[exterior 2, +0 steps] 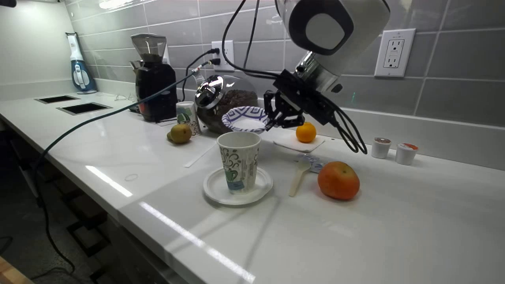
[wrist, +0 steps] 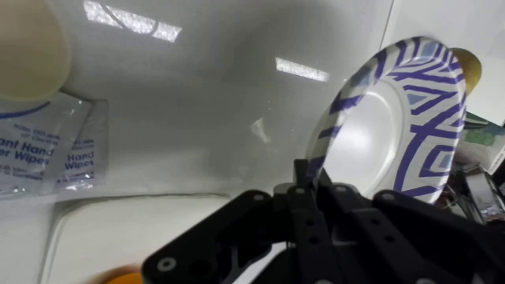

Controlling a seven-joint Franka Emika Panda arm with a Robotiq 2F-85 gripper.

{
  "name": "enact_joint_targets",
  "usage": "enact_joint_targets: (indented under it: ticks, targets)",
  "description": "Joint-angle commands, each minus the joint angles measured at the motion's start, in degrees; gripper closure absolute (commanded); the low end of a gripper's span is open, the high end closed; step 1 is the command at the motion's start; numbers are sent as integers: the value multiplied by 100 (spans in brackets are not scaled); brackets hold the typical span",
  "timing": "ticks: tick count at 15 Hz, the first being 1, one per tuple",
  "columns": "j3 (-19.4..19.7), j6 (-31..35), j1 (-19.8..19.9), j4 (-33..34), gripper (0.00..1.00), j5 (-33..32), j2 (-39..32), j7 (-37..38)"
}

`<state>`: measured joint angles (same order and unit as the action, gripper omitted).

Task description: Pour the contents in the bowl into the coffee cup.

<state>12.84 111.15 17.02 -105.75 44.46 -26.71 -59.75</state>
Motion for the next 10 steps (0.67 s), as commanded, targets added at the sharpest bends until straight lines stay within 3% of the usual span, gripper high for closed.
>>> enact_joint_targets:
  ticks: [1,6,9,10]
  targets:
    - [-124,209,11,230,99,-522,-255,671]
    - [-266,494,42,109,97,-1115,-141,1133]
    - [-340,532,53,106,64,-1457,-133,1372]
    - [-373,526,70,99,58,-1551,-121,1431]
